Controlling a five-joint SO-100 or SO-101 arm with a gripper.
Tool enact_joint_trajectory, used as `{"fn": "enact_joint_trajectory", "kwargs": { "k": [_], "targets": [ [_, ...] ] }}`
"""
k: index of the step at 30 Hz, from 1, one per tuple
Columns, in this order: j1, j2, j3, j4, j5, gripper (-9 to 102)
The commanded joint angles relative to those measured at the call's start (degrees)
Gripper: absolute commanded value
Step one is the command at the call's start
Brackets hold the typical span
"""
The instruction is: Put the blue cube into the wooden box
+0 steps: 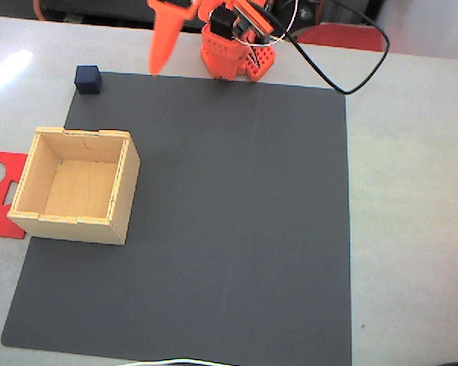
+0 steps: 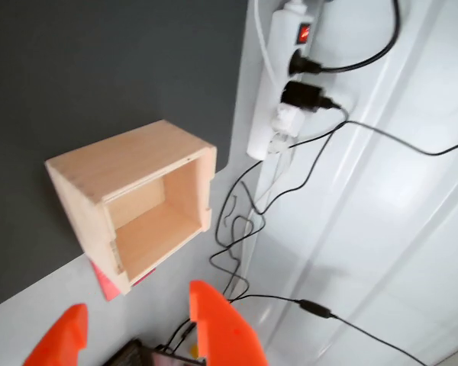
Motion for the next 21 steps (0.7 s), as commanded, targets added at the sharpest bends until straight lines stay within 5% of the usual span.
{"fn": "enact_joint_trajectory", "kwargs": {
  "k": [1, 9, 21],
  "targets": [
    [5.4, -1.3, -5.9, 4.7, -4.0, 15],
    [23.6, -1.0, -5.8, 5.8, -17.8, 14],
    [36.9, -5.6, -5.1, -0.4, -15.6, 15]
  ]
}}
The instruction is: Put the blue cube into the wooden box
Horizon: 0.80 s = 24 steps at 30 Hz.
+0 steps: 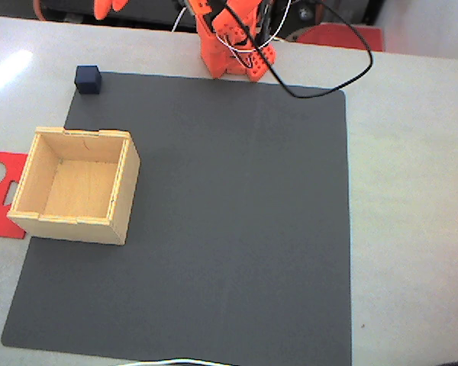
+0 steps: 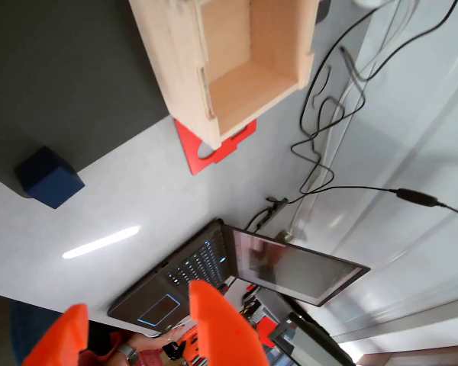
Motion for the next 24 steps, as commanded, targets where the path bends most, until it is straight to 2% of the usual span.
{"fn": "enact_joint_trajectory", "kwargs": {
  "k": [1, 14, 18, 24],
  "targets": [
    [4.4, -2.5, -1.5, -2.0, 0.6, 15],
    [13.5, -5.3, 12.1, -13.9, 2.6, 15],
    [14.3, -14.8, 11.2, -20.0, 2.7, 16],
    [16.1, -30.8, 5.6, -21.8, 2.6, 16]
  ]
}}
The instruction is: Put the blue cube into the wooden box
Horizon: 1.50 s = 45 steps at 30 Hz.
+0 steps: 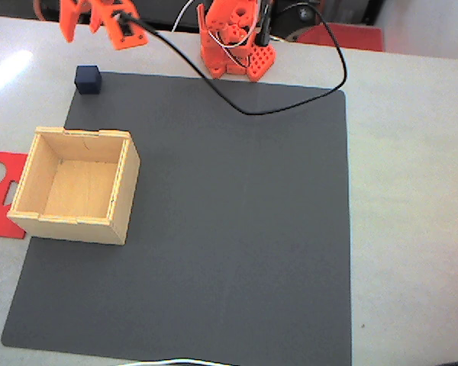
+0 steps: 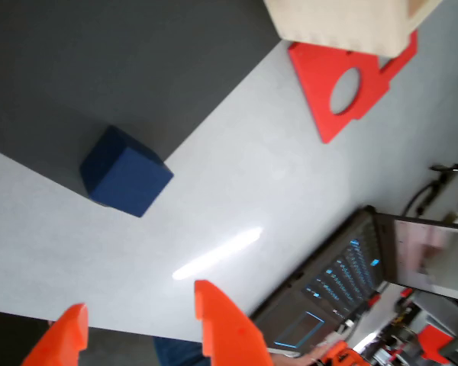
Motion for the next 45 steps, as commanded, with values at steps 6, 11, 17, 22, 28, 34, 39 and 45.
{"fn": "enact_joint_trajectory", "kwargs": {
  "k": [6, 11, 17, 22, 28, 34, 39, 45],
  "targets": [
    [0.3, -3.7, -2.7, -3.1, 0.0, 18],
    [0.1, -8.9, -3.7, -5.2, -3.1, 22],
    [0.2, -13.4, -4.8, -5.4, -3.6, 22],
    [0.0, -13.7, -4.7, -5.4, -3.6, 22],
    [-0.1, -15.2, -4.7, -5.6, -5.0, 23],
    [0.0, -15.3, -4.5, -7.0, -6.9, 30],
    [-0.1, -17.1, -4.4, -8.3, -7.0, 31],
    [-0.1, -22.5, -4.4, -9.8, -7.1, 31]
  ]
}}
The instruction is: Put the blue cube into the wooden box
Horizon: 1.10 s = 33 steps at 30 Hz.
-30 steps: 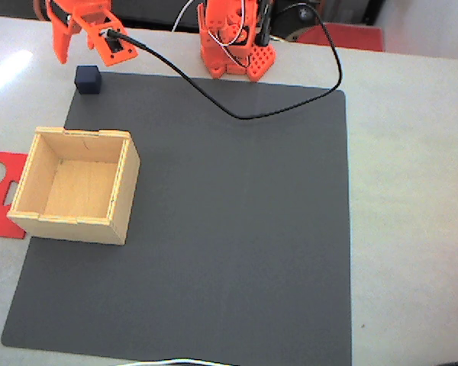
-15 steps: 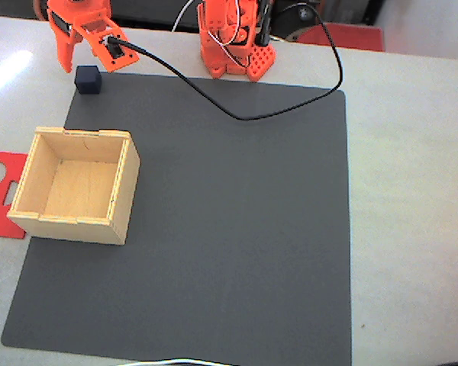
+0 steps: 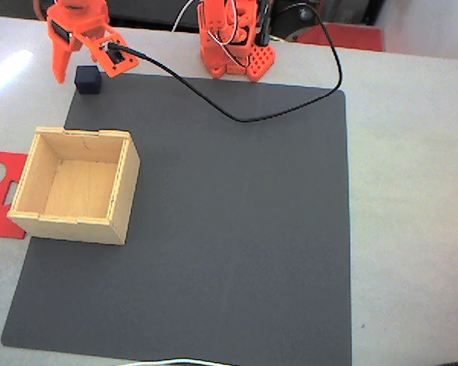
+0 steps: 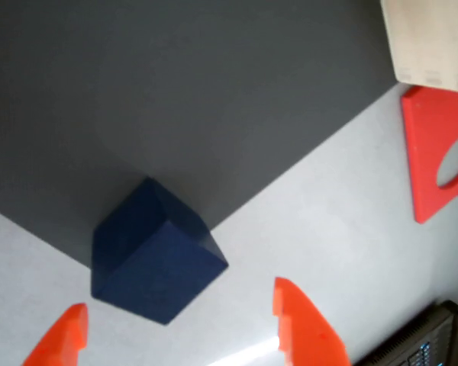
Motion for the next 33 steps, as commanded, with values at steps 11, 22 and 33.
{"fn": "enact_joint_trajectory", "kwargs": {
  "k": [11, 22, 33],
  "targets": [
    [-0.4, -3.3, -2.1, -2.2, -0.7, 27],
    [-0.6, -4.2, -2.1, -3.4, -0.4, 5],
    [-0.7, -2.8, -2.6, -2.5, 0.6, 22]
  ]
}}
